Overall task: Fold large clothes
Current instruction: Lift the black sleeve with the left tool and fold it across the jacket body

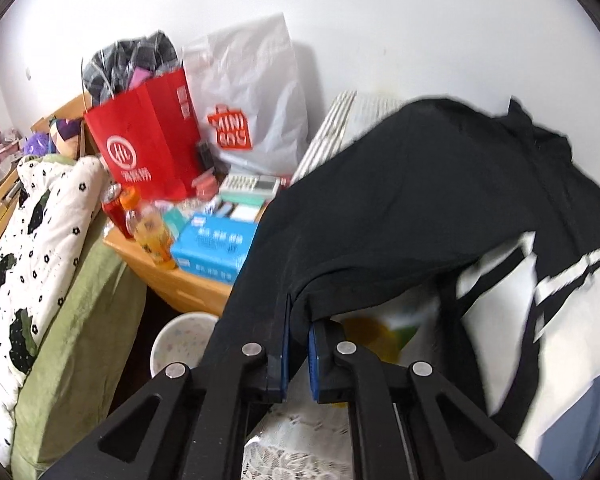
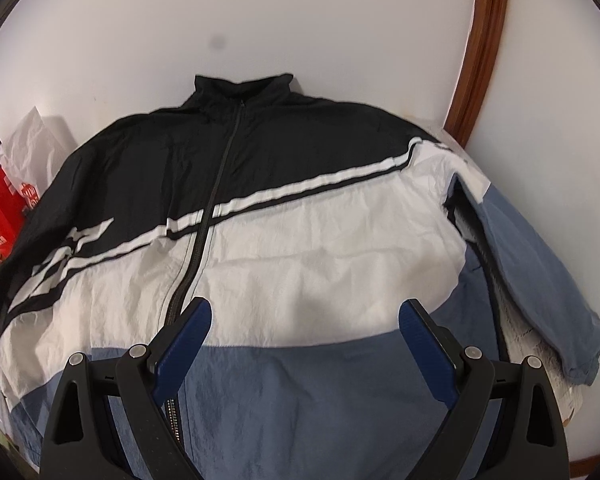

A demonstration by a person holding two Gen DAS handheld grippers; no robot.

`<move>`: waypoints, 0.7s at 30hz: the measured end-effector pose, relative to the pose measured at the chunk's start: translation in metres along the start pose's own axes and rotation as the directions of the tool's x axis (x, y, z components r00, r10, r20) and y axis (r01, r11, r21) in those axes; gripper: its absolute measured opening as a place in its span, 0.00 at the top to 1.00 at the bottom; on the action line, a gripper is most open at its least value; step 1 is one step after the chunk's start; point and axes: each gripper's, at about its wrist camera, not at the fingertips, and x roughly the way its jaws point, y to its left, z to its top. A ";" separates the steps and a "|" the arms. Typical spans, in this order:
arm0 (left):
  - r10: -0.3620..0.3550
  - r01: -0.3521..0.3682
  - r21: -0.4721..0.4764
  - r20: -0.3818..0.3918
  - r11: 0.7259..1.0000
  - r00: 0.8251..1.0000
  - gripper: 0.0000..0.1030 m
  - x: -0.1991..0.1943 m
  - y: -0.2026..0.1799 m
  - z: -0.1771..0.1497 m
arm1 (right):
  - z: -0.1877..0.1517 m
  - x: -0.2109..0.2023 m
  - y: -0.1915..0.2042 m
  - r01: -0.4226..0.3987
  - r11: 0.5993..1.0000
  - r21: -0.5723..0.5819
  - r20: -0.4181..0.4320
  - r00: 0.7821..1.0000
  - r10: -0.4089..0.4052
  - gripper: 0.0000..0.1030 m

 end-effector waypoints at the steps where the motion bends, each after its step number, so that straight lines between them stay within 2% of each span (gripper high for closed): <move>1: -0.007 0.007 -0.004 0.013 1.000 1.000 0.93 -0.005 -0.002 0.004 | 0.002 -0.002 -0.002 -0.003 1.000 -0.002 0.008 1.000 0.003 0.09; 5: -0.054 0.054 0.000 0.083 0.999 0.995 0.94 -0.030 -0.016 0.027 | 0.008 -0.005 -0.010 -0.020 1.000 -0.007 0.027 0.999 0.020 0.09; 10: -0.127 0.122 0.042 0.146 0.992 0.981 0.94 -0.050 -0.049 0.054 | 0.012 -0.006 -0.021 -0.042 0.999 0.002 0.041 0.998 0.042 0.09; 16: -0.246 0.227 0.133 0.154 0.965 0.957 0.94 -0.058 -0.114 0.075 | 0.011 -0.002 -0.038 -0.049 0.999 0.000 0.046 0.998 0.049 0.09; 21: -0.332 0.296 0.224 0.141 0.928 0.933 0.94 -0.059 -0.176 0.079 | 0.012 0.007 -0.056 -0.045 0.999 0.018 0.048 0.998 0.045 0.09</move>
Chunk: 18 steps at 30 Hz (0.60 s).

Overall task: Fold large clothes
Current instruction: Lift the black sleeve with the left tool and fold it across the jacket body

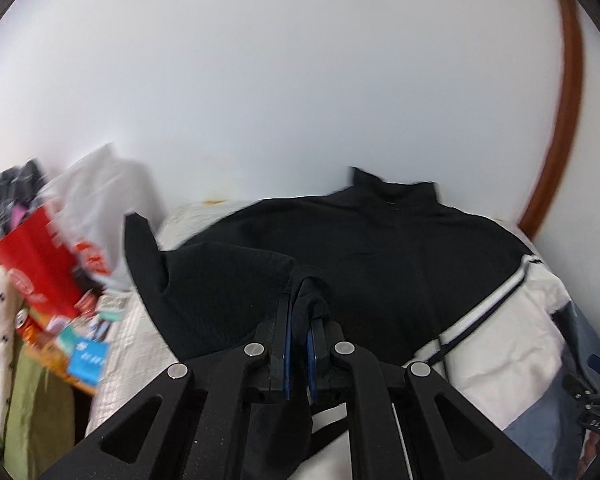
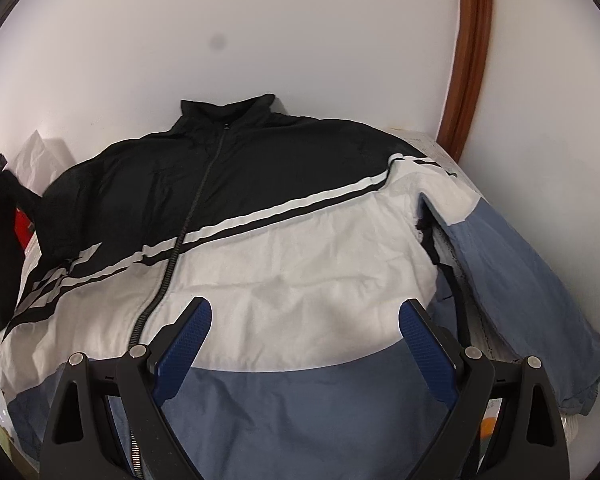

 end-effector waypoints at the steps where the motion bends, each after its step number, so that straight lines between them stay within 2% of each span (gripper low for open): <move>1: -0.017 0.017 0.010 -0.005 1.000 1.000 0.94 0.004 -0.008 0.001 | 0.001 0.002 -0.003 0.002 1.000 -0.001 -0.002 1.000 -0.002 0.09; 5: -0.070 0.072 0.048 -0.040 0.996 0.997 0.94 0.021 -0.039 -0.001 | 0.005 0.011 -0.014 0.009 1.000 -0.027 -0.005 1.000 -0.009 0.11; 9: -0.083 0.087 0.060 -0.080 0.994 0.993 0.94 0.037 -0.060 -0.008 | 0.006 0.019 -0.021 0.016 0.999 -0.040 -0.010 1.000 -0.017 0.15; 14: -0.077 0.084 0.053 -0.119 0.995 0.990 0.93 0.050 -0.070 -0.011 | 0.006 0.026 -0.026 0.020 0.999 -0.046 -0.020 1.000 -0.021 0.15; 16: -0.084 0.091 0.048 -0.134 0.995 0.987 0.86 0.051 -0.071 -0.012 | 0.005 0.027 -0.026 0.020 0.999 -0.049 -0.023 0.999 -0.022 0.15; 17: -0.095 0.102 0.042 -0.142 0.994 0.985 0.74 0.051 -0.070 -0.013 | 0.005 0.027 -0.025 0.019 0.999 -0.051 -0.024 1.000 -0.020 0.15; 18: -0.102 0.109 0.038 -0.149 0.993 0.984 0.56 0.050 -0.070 -0.012 | 0.005 0.026 -0.024 0.017 0.998 -0.053 -0.023 1.000 -0.018 0.15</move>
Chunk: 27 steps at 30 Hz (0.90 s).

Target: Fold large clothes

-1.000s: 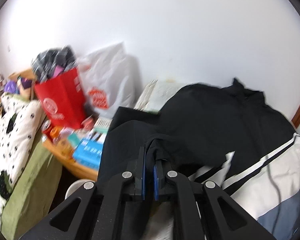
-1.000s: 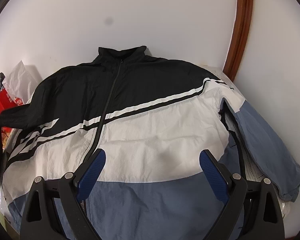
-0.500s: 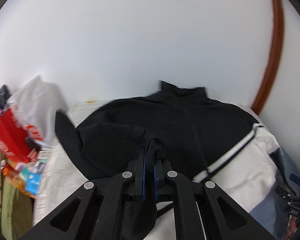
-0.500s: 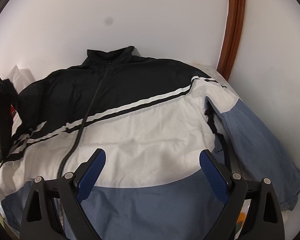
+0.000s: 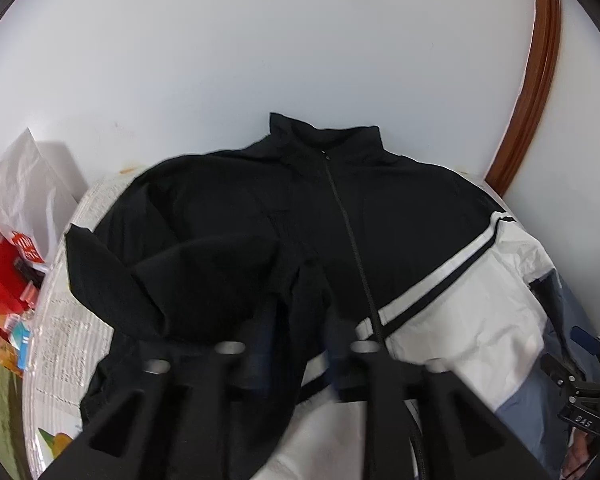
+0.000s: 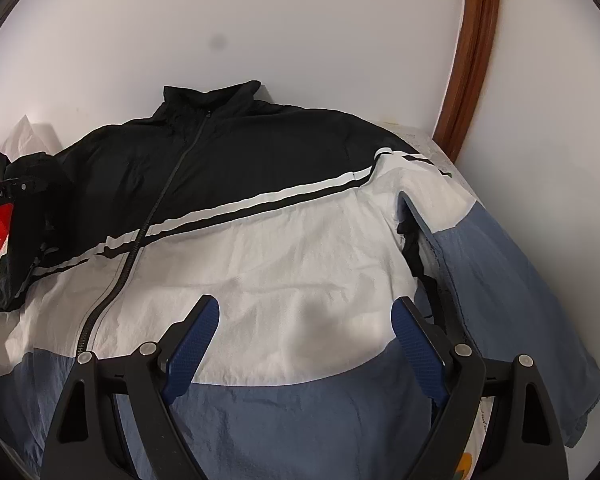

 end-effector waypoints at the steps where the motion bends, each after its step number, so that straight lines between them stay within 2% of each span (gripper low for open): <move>1: -0.010 0.010 -0.002 -0.002 1.000 1.000 0.48 -0.002 -0.001 -0.001 | 0.000 -0.001 0.001 -0.002 1.000 -0.002 0.000 1.000 0.002 0.15; 2: -0.018 0.018 0.001 0.005 1.000 1.000 0.41 -0.006 -0.002 -0.003 | 0.000 -0.002 0.003 -0.003 1.000 -0.006 0.002 1.000 0.003 0.15; 5: -0.014 0.013 0.035 0.033 0.999 0.999 0.41 -0.022 -0.006 -0.007 | 0.003 -0.008 0.013 -0.011 1.000 -0.026 0.014 1.000 0.011 0.15; 8: -0.044 0.043 0.034 0.050 0.999 0.998 0.37 -0.040 0.000 -0.013 | 0.007 -0.016 0.025 -0.033 0.998 -0.047 0.029 0.999 0.034 0.15; 11: -0.056 0.055 0.013 0.079 0.998 0.995 0.33 -0.064 0.017 -0.022 | 0.017 -0.024 0.045 -0.075 0.994 -0.077 0.045 0.996 0.078 0.15; 15: -0.028 0.031 -0.028 0.102 0.999 0.994 0.24 -0.090 0.055 -0.037 | 0.034 -0.032 0.080 -0.158 0.978 -0.136 0.066 0.984 0.168 0.15; 21: 0.065 -0.060 -0.111 0.046 0.992 0.997 0.24 -0.095 0.122 -0.078 | 0.067 -0.032 0.152 -0.286 0.920 -0.267 0.074 0.946 0.315 0.15; 25: 0.064 -0.067 -0.152 -0.020 0.986 0.998 0.24 -0.081 0.154 -0.109 | 0.092 -0.031 0.201 -0.383 0.856 -0.348 0.066 0.900 0.430 0.15; 27: 0.040 -0.045 -0.167 -0.035 0.985 0.999 0.24 -0.075 0.163 -0.123 | 0.103 -0.029 0.225 -0.423 0.816 -0.393 0.050 0.877 0.478 0.15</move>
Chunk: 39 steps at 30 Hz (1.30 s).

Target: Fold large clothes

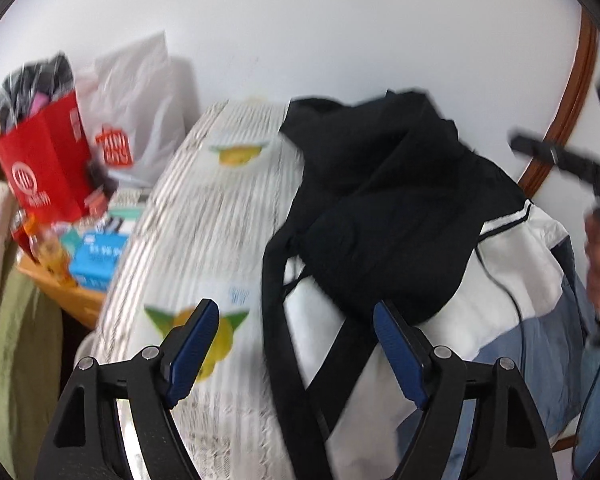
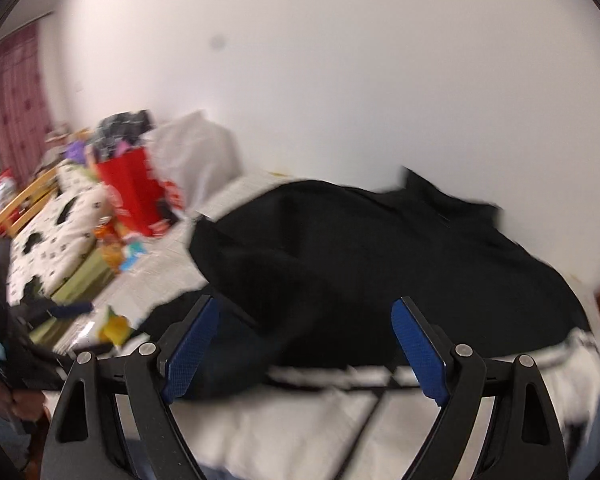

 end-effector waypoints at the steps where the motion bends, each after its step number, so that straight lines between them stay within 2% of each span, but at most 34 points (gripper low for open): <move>1: -0.010 0.010 -0.003 -0.003 1.000 1.000 0.24 0.001 0.003 -0.004 | 0.008 0.009 0.009 -0.031 0.999 -0.031 -0.002 1.000 0.031 0.15; 5: -0.058 0.057 -0.025 -0.017 0.998 0.998 0.24 0.011 0.008 -0.018 | 0.019 0.039 0.040 -0.099 0.985 -0.141 -0.012 0.995 0.099 0.15; 7: -0.077 0.076 -0.033 -0.034 0.997 0.996 0.24 0.019 0.006 -0.023 | 0.017 0.062 0.050 -0.061 0.982 -0.181 -0.019 0.998 0.058 0.16; 8: -0.079 0.077 -0.032 -0.040 0.996 0.996 0.24 0.024 0.005 -0.024 | 0.016 0.074 0.053 -0.037 0.980 -0.195 -0.028 0.999 0.032 0.26; 9: -0.075 0.074 -0.027 -0.044 0.997 0.996 0.24 0.028 0.003 -0.025 | 0.014 0.085 0.052 -0.027 0.979 -0.201 -0.043 0.999 0.019 0.50; 10: -0.068 0.067 -0.023 -0.045 0.997 0.997 0.24 0.030 0.001 -0.026 | 0.013 0.096 0.052 -0.033 0.979 -0.199 -0.071 0.997 0.019 0.62; 11: -0.062 0.061 -0.018 -0.046 0.998 0.997 0.24 0.032 0.000 -0.027 | 0.012 0.104 0.050 -0.046 0.981 -0.191 -0.102 0.994 0.027 0.79; 12: -0.055 0.054 -0.012 -0.048 0.998 0.997 0.24 0.035 -0.002 -0.027 | 0.011 0.108 0.046 -0.060 0.982 -0.177 -0.118 0.992 0.039 0.87; 14: -0.036 0.036 0.002 -0.049 0.999 0.998 0.24 0.037 -0.004 -0.028 | 0.013 0.105 0.032 -0.049 0.988 -0.143 -0.091 0.995 0.036 0.88; 16: -0.014 0.015 0.011 -0.051 1.000 0.999 0.24 0.040 -0.004 -0.029 | 0.014 0.087 0.006 -0.042 0.997 -0.062 -0.043 0.998 0.040 0.89; 18: 0.012 -0.011 0.012 -0.066 1.000 0.998 0.24 0.043 -0.003 -0.030 | 0.015 0.074 -0.024 0.000 0.999 0.041 -0.001 1.000 0.000 0.90; 20: 0.023 -0.022 0.014 -0.067 1.000 0.998 0.24 0.045 -0.003 -0.029 | 0.012 0.065 -0.057 0.051 0.988 0.144 0.009 0.999 -0.053 0.90; 22: 0.031 -0.029 0.020 -0.066 0.999 0.997 0.24 0.045 -0.004 -0.030 | 0.007 0.065 -0.079 0.087 0.976 0.201 -0.018 0.996 -0.085 0.90; 25: 0.034 -0.032 0.018 -0.070 0.999 0.997 0.24 0.044 -0.005 -0.030 | -0.009 0.079 -0.110 0.183 0.950 0.252 -0.115 0.981 -0.159 0.89; 28: 0.034 -0.033 0.013 -0.076 0.999 0.997 0.24 0.044 -0.004 -0.029 | -0.023 0.096 -0.131 0.247 0.927 0.282 -0.201 0.960 -0.195 0.81; 29: 0.032 -0.031 0.009 -0.078 0.999 0.996 0.24 0.043 -0.004 -0.029 | -0.026 0.098 -0.136 0.282 0.917 0.282 -0.226 0.948 -0.222 0.73; 30: 0.029 -0.028 0.007 -0.076 1.000 0.997 0.24 0.042 -0.004 -0.028 | -0.030 0.096 -0.138 0.345 0.899 0.271 -0.252 0.927 -0.279 0.67; 31: 0.027 -0.026 0.008 -0.072 1.000 0.997 0.24 0.041 -0.004 -0.028 | -0.030 0.093 -0.137 0.369 0.891 0.265 -0.252 0.918 -0.305 0.57; 32: 0.026 -0.025 0.011 -0.064 1.000 0.998 0.24 0.038 -0.004 -0.027 | -0.031 0.083 -0.133 0.384 0.888 0.252 -0.232 0.915 -0.329 0.50; 33: 0.027 -0.026 0.015 -0.054 1.000 0.998 0.24 0.035 -0.004 -0.026 | -0.029 0.075 -0.127 0.387 0.891 0.238 -0.208 0.916 -0.343 0.47; 35: 0.032 -0.031 0.016 -0.043 0.999 0.999 0.24 0.032 -0.005 -0.024 | -0.024 0.060 -0.105 0.372 0.906 0.201 -0.157 0.926 -0.344 0.34; 37: 0.040 -0.040 0.004 -0.032 0.999 0.999 0.24 0.029 -0.003 -0.021 | -0.023 0.051 -0.078 0.311 0.937 0.161 -0.120 0.948 -0.294 0.24; 39: 0.051 -0.051 -0.013 -0.030 0.999 0.998 0.24 0.028 -0.001 -0.017 | -0.022 0.053 -0.045 0.240 0.966 0.099 -0.116 0.967 -0.228 0.22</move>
